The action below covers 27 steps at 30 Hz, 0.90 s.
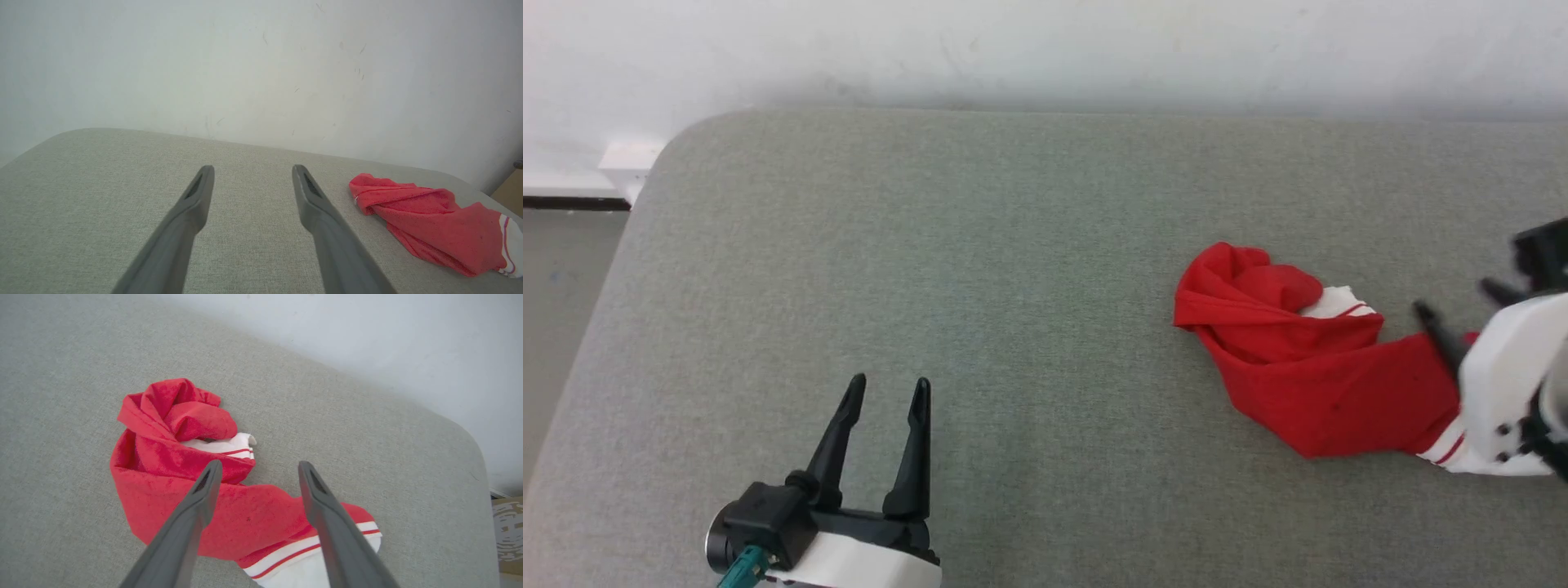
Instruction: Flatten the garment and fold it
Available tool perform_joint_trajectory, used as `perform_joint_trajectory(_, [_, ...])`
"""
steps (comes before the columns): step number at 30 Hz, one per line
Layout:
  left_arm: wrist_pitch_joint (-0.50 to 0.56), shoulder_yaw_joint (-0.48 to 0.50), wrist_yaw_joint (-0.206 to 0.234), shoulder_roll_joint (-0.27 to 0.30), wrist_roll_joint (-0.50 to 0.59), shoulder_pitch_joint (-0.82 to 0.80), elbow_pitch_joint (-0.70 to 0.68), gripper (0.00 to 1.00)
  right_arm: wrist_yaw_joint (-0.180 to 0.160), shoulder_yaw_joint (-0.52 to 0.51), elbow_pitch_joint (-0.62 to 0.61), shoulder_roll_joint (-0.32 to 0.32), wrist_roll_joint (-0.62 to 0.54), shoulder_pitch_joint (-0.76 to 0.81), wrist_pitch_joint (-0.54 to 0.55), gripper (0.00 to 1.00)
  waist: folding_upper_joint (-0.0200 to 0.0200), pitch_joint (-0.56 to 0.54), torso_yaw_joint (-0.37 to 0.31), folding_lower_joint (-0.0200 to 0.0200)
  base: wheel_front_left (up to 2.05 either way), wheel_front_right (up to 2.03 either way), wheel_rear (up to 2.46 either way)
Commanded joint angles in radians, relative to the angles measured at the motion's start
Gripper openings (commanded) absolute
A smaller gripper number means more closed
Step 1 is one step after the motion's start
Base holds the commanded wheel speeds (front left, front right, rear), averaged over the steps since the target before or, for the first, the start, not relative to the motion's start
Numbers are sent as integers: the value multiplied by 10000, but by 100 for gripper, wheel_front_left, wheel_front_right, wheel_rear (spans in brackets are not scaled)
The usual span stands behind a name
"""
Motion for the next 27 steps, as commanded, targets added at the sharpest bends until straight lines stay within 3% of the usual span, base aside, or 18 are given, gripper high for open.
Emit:
perform_joint_trajectory(1, [-47, -17, 34, -20, -28, 100, 26, 100, -9, 259, -148, -79, 194, 35, 270, 100, 0, 13, 137, 1, 0, 0, 0])
perform_joint_trajectory(10, [-47, 59, -8, -20, -21, 122, 42, 100, -9, 2424, 130, -670, 965, 401, 1036, 100, 0, 206, 518, 1, 0, 0, 0])
perform_joint_trajectory(16, [-47, -42, -61, -20, -59, -33, 75, 100, -9, 4208, 1341, -1218, 774, -646, 249, 100, 0, 437, 740, 1, 0, 0, 0])
perform_joint_trajectory(19, [-47, -95, -73, -20, -88, -107, 119, 100, -9, 4828, 2074, -1154, 674, -1234, -234, 100, 0, 537, 823, 1, 0, 0, 0])
perform_joint_trajectory(20, [-47, -119, -77, -20, -92, -136, 139, 100, -9, 5060, 2324, -1164, 606, -1403, -355, 80, 0, 571, 856, 1, 0, 0, 0])
perform_joint_trajectory(22, [-47, -169, -84, -20, -108, -197, 176, 100, -9, 5367, 2846, -1138, 525, -1657, -570, 0, 0, 629, 919, 1, 0, 0, 0])
perform_joint_trajectory(27, [-47, -203, -68, -20, -177, -305, 246, 100, -9, 5666, 3385, -959, 651, -2114, -1147, 0, 0, 691, 965, 1, 0, 0, 0])
